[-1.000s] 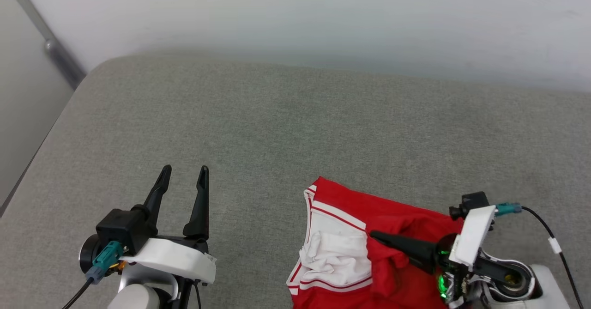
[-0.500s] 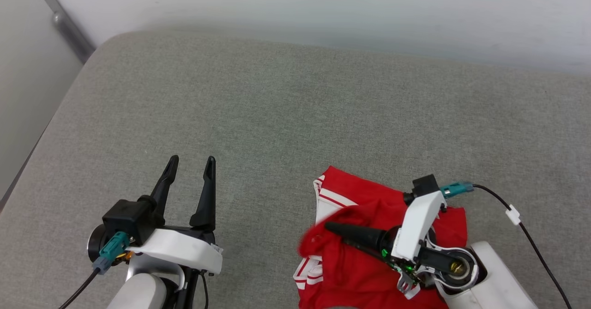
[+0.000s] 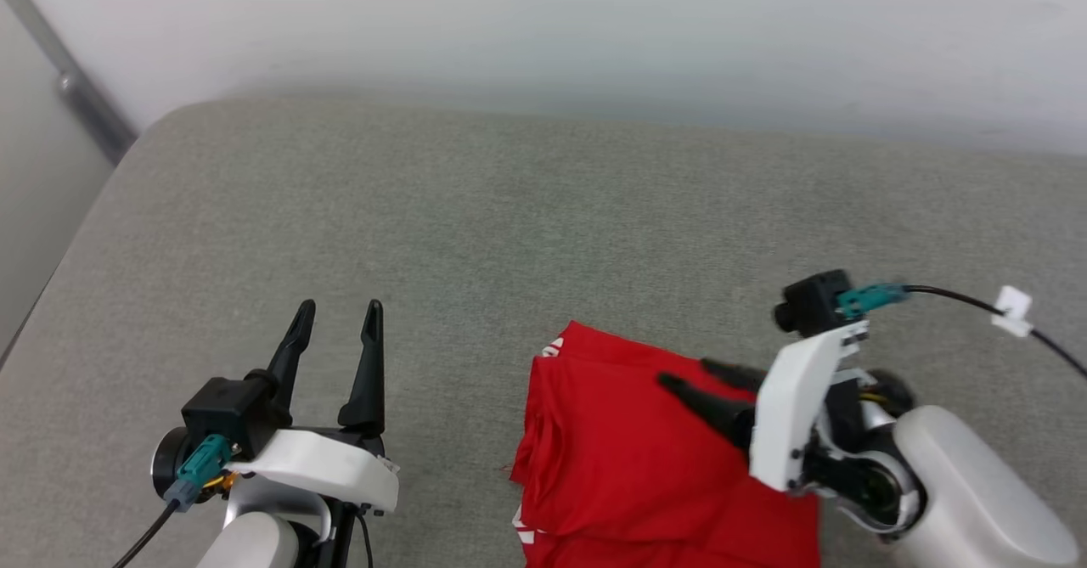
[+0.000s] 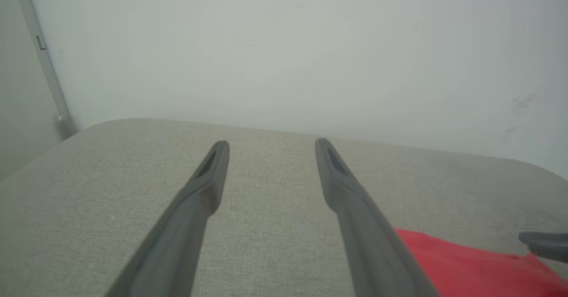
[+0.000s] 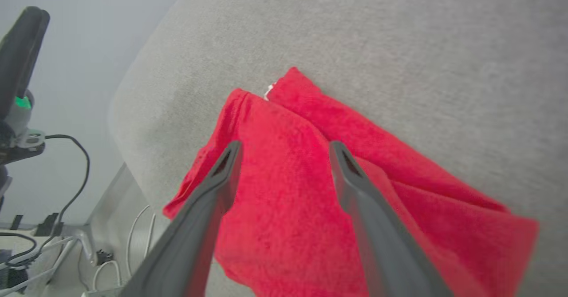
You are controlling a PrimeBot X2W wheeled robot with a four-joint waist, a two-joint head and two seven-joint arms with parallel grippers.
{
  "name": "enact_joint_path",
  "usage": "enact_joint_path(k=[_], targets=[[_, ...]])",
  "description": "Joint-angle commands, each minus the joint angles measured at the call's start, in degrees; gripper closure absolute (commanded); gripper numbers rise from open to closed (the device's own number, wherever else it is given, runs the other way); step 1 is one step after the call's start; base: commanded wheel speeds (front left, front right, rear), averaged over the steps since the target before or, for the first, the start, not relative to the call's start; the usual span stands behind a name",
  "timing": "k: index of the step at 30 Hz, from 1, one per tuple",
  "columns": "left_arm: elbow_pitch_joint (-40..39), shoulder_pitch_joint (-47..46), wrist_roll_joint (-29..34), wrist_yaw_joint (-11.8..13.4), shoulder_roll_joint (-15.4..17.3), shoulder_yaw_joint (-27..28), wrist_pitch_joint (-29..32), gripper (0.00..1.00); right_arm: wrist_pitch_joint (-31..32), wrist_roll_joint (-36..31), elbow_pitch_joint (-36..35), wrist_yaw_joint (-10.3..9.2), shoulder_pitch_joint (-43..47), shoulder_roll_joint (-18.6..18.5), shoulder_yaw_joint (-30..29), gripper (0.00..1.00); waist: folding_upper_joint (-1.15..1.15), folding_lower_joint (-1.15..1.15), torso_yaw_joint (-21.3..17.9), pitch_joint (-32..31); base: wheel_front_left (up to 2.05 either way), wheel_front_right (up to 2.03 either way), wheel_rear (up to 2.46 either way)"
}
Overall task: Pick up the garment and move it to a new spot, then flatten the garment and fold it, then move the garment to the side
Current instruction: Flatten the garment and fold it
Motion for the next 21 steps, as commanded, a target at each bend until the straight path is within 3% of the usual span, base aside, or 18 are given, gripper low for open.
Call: enact_joint_path(k=[1, 5, 11, 14, 21], targets=[[-0.04, 0.69, -0.05, 0.31, 0.07, -0.08, -0.38, 0.00, -2.03, -2.90, -0.36, -0.02, 0.54, -1.40, -0.62, 0.00, 0.00, 0.00, -0.98, -0.64, 0.00, 0.00, 0.00], [0.19, 1.77, -0.20, 0.89, 0.60, 0.30, -0.28, 0.00, -8.55, -11.75, -0.80, -0.02, 3.84, -4.26, -5.44, 0.00, 0.00, 0.00, -2.63, -1.78, 0.00, 0.00, 0.00], [0.26, 3.68, -0.77, 2.08, 1.62, 1.36, 0.30, 0.00, -16.67, -20.08, -4.23, -0.03, 10.49, -4.74, -16.74, 0.00, 0.00, 0.00, -5.09, -3.10, 0.00, 0.00, 0.00], [0.19, 4.56, -0.72, 2.54, 2.01, 1.52, 0.40, 0.00, -21.12, -23.89, -7.80, -0.02, 14.07, -3.22, -22.41, 0.00, 0.00, 0.00, -5.70, -3.67, 0.00, 0.00, 0.00], [0.77, 6.48, -0.59, 3.14, 2.92, 1.99, 0.19, 0.00, -27.72, -30.23, -15.64, -0.03, 20.86, 0.86, -28.87, 0.00, 0.00, 0.00, -6.23, -5.29, 0.00, 0.00, 0.00]])
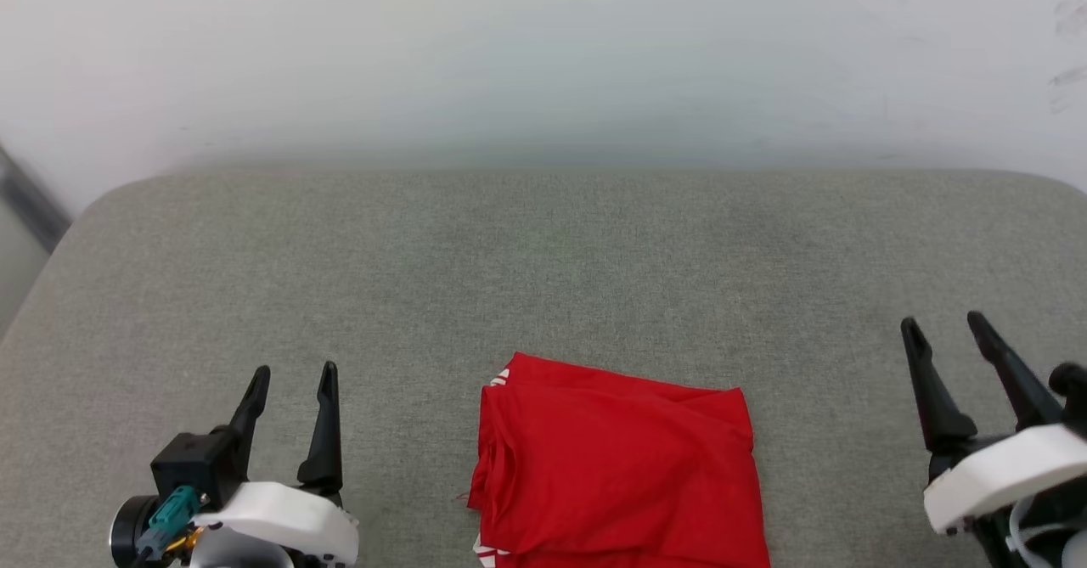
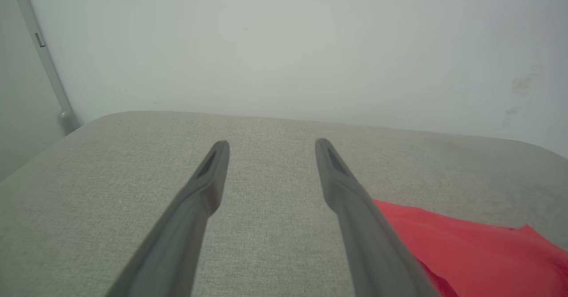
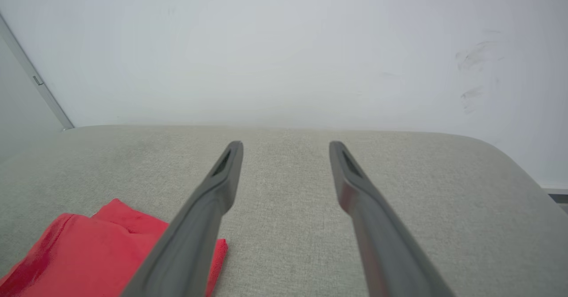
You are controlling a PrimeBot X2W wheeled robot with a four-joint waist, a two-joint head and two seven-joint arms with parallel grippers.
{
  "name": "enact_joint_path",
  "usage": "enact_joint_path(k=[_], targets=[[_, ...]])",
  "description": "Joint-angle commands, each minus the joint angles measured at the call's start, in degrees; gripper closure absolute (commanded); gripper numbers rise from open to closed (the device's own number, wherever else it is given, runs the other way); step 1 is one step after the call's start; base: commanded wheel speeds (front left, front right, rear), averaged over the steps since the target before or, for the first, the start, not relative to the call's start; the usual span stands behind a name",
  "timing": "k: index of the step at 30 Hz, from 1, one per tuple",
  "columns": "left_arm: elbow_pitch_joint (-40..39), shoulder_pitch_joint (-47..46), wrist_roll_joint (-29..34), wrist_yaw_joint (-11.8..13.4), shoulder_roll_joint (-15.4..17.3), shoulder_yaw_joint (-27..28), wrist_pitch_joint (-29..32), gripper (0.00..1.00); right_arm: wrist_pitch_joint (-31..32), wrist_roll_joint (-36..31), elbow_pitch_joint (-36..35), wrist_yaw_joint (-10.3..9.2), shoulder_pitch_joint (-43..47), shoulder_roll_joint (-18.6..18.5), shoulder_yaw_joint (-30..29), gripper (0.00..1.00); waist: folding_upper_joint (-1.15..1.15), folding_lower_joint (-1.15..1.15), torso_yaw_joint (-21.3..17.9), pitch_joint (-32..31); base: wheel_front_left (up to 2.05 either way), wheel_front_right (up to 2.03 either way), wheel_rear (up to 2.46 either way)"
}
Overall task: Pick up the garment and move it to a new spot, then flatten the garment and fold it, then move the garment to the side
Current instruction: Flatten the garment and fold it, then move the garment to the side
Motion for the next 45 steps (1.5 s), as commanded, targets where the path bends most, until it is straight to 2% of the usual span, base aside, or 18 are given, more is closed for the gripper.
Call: enact_joint_path(k=[1, 10, 15, 22, 28, 33, 37, 41, 45], targets=[[0.04, 0.68, -0.02, 0.18, 0.28, 0.09, -0.23, 0.00, -0.17, -0.39, -0.41, -0.03, 1.14, 0.53, -0.16, 0.00, 0.00, 0.00, -0.03, -0.33, 0.00, 0.00, 0.00], [0.44, 3.31, 0.51, -0.32, 0.23, -0.51, -0.70, 0.00, 0.61, -5.33, -8.09, -0.03, 10.73, 6.45, -2.52, 0.00, 0.00, 0.00, 0.47, -1.79, 0.00, 0.00, 0.00], [1.15, 4.19, 0.42, -0.38, -0.31, -0.41, -0.80, 0.00, 1.41, -7.20, -10.07, -0.03, 13.14, 7.82, -2.82, 0.00, 0.00, 0.00, -0.03, -2.15, 0.00, 0.00, 0.00], [1.95, 3.11, 0.28, -0.89, -1.09, 0.12, -0.98, 0.00, 3.73, -7.10, -11.17, -0.03, 13.24, 8.51, -3.41, 0.00, 0.00, 0.00, 0.08, -1.98, 0.00, 0.00, 0.00], [2.25, 2.55, 0.46, -1.36, -1.75, 1.21, -1.11, 0.00, 7.70, -2.90, -10.03, -0.03, 13.68, 8.88, -5.69, 0.00, 0.00, 0.00, 0.11, -1.65, 0.00, 0.00, 0.00], [2.01, 2.47, 0.95, -1.66, -2.66, 2.28, -1.18, 0.00, 11.95, 1.12, -7.90, -0.03, 12.47, 6.03, -10.40, 0.00, 0.00, 0.00, 0.33, -1.70, 0.00, 0.00, 0.00], [1.63, 2.22, 1.83, -2.08, -3.69, 3.27, -1.20, 0.00, 18.15, 6.73, -3.82, -0.03, 11.02, 3.58, -15.85, 0.00, 0.00, 0.00, 1.03, -1.59, 0.00, 0.00, 0.00], [1.62, 1.62, 2.71, -2.83, -4.87, 4.03, -1.20, 0.00, 30.20, 13.24, 1.72, -0.03, 9.54, 1.34, -19.24, 0.00, 0.00, 0.00, 2.26, -1.14, 0.00, 0.00, 0.00], [1.76, 1.03, 3.65, -3.90, -5.63, 4.61, -1.21, 0.00, 41.72, 18.09, 6.69, -0.02, 7.48, 2.47, -23.13, 0.00, 0.00, 0.00, 3.72, -0.32, 0.00, 0.00, 0.00]])
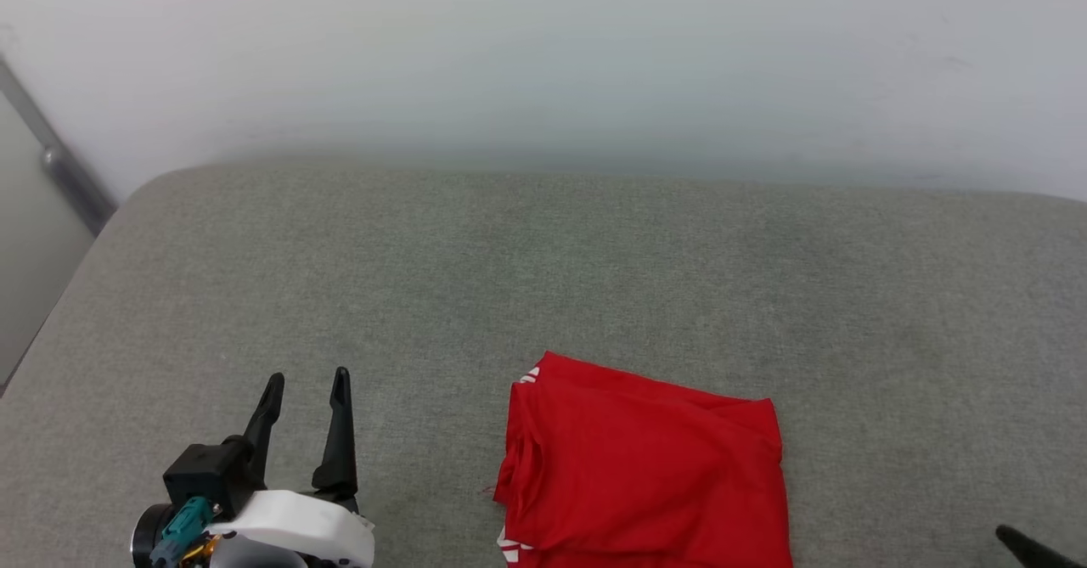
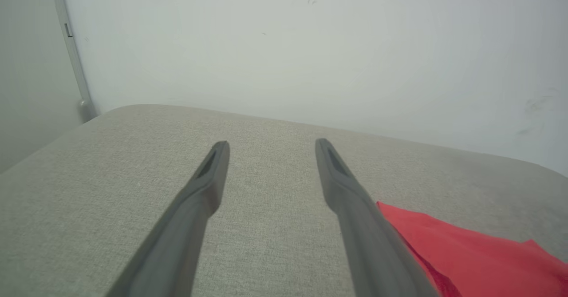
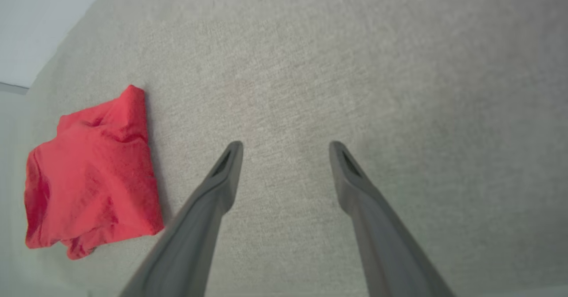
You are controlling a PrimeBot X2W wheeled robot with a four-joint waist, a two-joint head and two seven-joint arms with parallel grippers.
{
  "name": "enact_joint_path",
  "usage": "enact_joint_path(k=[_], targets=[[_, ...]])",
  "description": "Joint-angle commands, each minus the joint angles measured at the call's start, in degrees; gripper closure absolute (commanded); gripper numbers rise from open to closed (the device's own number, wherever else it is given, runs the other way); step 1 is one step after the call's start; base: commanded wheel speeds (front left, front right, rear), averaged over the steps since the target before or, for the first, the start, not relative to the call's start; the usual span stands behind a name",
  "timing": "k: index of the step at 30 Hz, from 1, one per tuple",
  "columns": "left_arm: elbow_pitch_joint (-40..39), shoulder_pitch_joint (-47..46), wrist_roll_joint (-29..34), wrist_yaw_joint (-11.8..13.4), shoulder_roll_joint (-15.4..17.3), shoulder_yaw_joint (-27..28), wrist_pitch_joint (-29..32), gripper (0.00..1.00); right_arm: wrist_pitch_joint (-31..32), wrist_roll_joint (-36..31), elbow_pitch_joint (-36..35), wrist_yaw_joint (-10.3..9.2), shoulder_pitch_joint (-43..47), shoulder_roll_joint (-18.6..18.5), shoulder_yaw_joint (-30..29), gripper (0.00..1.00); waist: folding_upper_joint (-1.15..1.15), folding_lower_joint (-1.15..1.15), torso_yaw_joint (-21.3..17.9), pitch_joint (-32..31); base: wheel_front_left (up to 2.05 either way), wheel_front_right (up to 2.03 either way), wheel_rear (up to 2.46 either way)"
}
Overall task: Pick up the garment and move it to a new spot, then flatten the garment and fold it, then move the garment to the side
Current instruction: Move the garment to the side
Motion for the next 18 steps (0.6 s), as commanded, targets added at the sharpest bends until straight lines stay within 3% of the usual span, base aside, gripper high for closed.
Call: enact_joint_path(k=[1, 7, 11, 18], targets=[[0.06, -0.95, 0.71, -0.51, -0.31, 0.27, -0.36, 0.00, 4.89, 1.46, 2.06, -0.01, -1.59, 1.64, -1.27, 0.00, 0.00, 0.00, 1.23, 0.88, 0.00, 0.00, 0.00], [-0.01, -3.00, 2.20, -1.99, -1.48, 0.67, -0.32, 0.00, 16.13, 8.10, 6.11, -0.01, -6.76, 8.16, -3.18, 0.00, 0.00, 0.00, 3.24, 4.39, 0.00, 0.00, 0.00], [0.23, -5.29, 3.19, -2.96, -2.49, 0.52, -0.32, 0.00, 18.23, 13.72, 9.90, -0.01, -11.15, 10.01, -2.75, 0.00, 0.00, 0.00, 4.51, 7.08, 0.00, 0.00, 0.00], [1.16, -7.50, 4.49, -4.39, -3.58, 0.64, -0.32, 0.00, 17.47, 22.04, 20.13, -0.04, -16.62, 10.42, 3.30, 0.00, 0.00, 0.00, 5.45, 9.46, 0.00, 0.00, 0.00]])
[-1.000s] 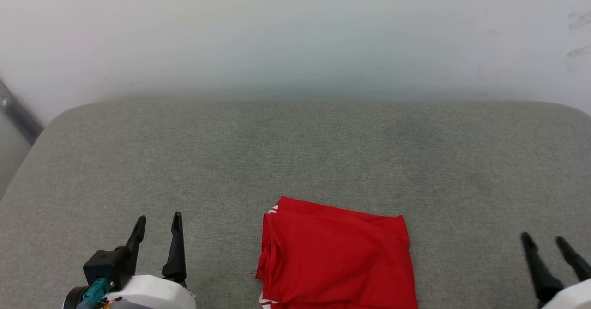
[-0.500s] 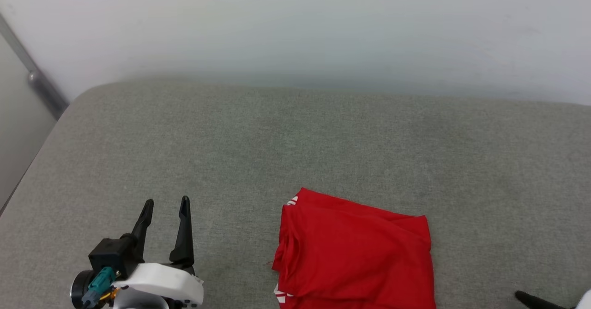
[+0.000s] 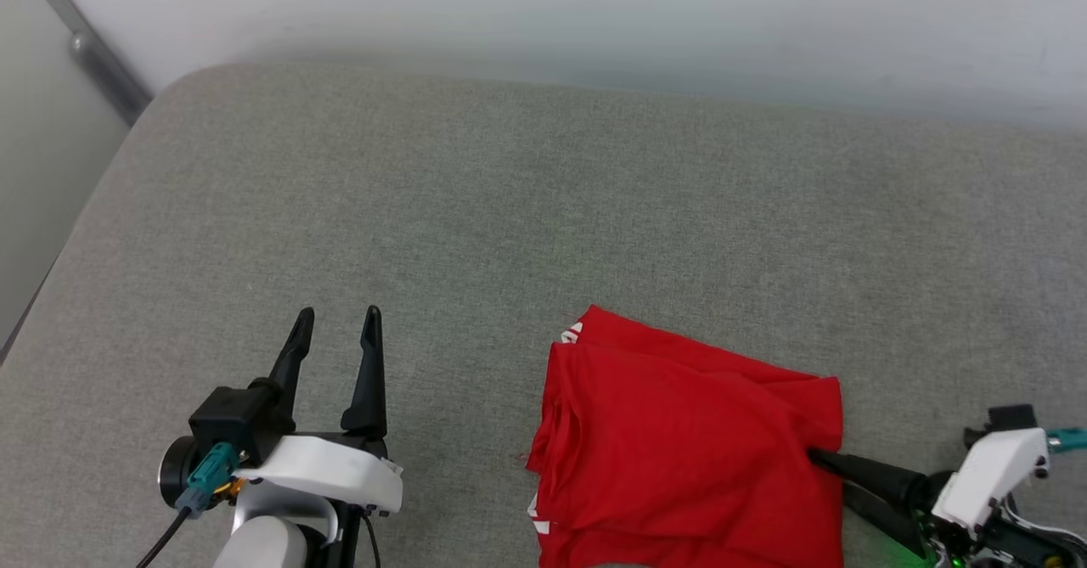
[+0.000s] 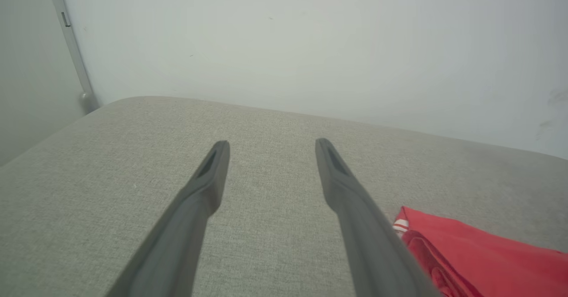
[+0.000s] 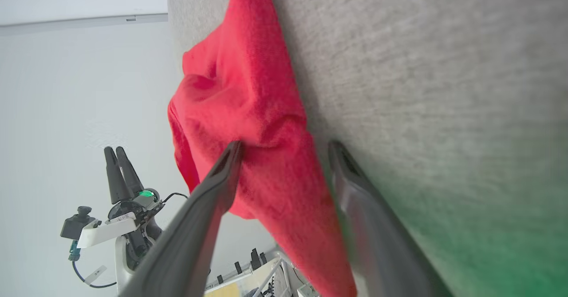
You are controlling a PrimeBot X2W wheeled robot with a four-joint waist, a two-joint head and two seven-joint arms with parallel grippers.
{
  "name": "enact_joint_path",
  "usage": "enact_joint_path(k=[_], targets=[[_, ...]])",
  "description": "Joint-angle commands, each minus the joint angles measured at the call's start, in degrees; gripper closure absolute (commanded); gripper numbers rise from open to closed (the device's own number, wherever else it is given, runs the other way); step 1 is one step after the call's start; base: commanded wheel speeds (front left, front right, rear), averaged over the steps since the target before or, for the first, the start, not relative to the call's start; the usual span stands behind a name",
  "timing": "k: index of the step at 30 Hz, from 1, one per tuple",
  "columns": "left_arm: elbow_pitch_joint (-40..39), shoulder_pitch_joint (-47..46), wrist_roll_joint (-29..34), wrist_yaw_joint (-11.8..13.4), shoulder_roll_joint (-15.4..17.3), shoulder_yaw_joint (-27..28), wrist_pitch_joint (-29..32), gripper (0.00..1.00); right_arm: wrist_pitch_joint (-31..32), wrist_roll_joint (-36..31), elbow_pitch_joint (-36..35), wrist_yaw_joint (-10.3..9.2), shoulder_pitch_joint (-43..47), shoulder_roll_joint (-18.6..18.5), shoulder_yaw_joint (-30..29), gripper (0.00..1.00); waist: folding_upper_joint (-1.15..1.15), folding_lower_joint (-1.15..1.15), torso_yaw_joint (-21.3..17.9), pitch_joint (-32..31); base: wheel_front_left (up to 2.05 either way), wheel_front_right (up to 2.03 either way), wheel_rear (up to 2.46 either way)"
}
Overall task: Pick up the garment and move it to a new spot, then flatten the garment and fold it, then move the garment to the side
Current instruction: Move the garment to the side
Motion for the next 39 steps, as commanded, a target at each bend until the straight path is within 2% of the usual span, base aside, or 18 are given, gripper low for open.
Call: enact_joint_path(k=[1, 2, 4, 5, 12, 19, 20, 23, 26, 30, 35, 39], targets=[[0.29, -1.12, 0.62, -0.38, -0.28, 0.27, -0.24, 0.00, 0.05, 1.09, 4.05, -0.09, -0.90, 0.61, 2.81, 0.00, 0.00, -0.01, 0.42, 0.61, 0.00, 0.00, 0.00], [0.50, -1.18, 0.71, -0.52, -0.45, 0.25, -0.24, 0.00, -0.05, 1.43, 5.28, -0.09, -1.06, 0.82, 3.99, 0.15, 0.00, -0.01, 0.53, 0.66, 0.00, 0.00, 0.00], [0.76, -1.41, 1.03, -0.85, -0.69, 0.35, -0.25, 0.00, -0.78, 2.14, 6.66, -0.10, -1.56, 1.00, 5.87, 0.97, 0.00, -0.01, 0.68, 0.61, 0.00, 0.00, 0.00], [0.84, -1.47, 1.09, -0.93, -0.85, 0.46, -0.25, 0.00, -1.05, 2.25, 6.95, -0.09, -1.69, 1.02, 6.83, 1.00, 0.00, -0.01, 0.66, 0.48, 0.00, 0.00, 0.00], [1.65, -0.66, 1.64, -1.53, -1.61, 0.86, -0.25, 0.00, -3.79, 1.48, 3.81, -0.06, -2.14, 0.04, 11.71, 1.00, 0.00, -0.01, 0.03, -1.05, 0.00, 0.00, 0.00], [2.22, 0.50, 2.24, -2.10, -1.79, 1.30, -0.25, 0.00, -10.27, -6.01, -2.28, -0.05, -1.37, -6.14, 20.00, 1.00, 0.00, -0.01, -1.95, -4.11, 0.00, 0.00, 0.00], [2.21, 1.01, 2.43, -2.23, -1.79, 1.49, -0.25, 0.00, -12.42, -9.81, -3.08, -0.05, -1.30, -8.72, 22.09, 1.00, 0.00, -0.01, -3.04, -4.99, 0.00, 0.00, 0.00], [1.72, 1.78, 2.65, -2.17, -1.74, 1.81, -0.20, 0.00, -15.03, -15.41, -3.14, -0.06, -1.61, -11.98, 24.57, 1.00, 0.00, -0.01, -5.34, -5.88, 0.00, 0.00, 0.00], [1.12, 2.63, 2.97, -2.23, -1.64, 1.94, -0.19, 0.00, -16.78, -20.26, -2.18, -0.06, -2.63, -14.60, 26.00, 1.00, 0.00, -0.01, -8.70, -6.33, 0.00, 0.00, 0.00], [0.36, 2.65, 3.40, -2.46, -1.80, 1.72, -0.19, 0.00, -17.81, -24.00, -0.97, -0.06, -4.22, -16.18, 27.14, 1.00, 0.00, -0.01, -14.50, -5.48, 0.00, 0.00, 0.00], [-1.17, 0.50, 4.18, -2.96, -2.15, 1.01, -0.19, 0.00, -20.05, -25.99, 0.87, -0.06, -8.57, -16.32, 27.86, 1.00, 0.00, -0.01, -22.56, -1.66, 0.00, 0.00, 0.00], [-3.06, -2.24, 4.99, -3.48, -1.07, 0.49, 0.33, 0.00, -23.31, -27.67, 2.90, -0.06, -13.63, -15.73, 29.09, 1.00, 0.00, -0.01, -28.53, 4.00, 0.00, 0.00, 0.00]])
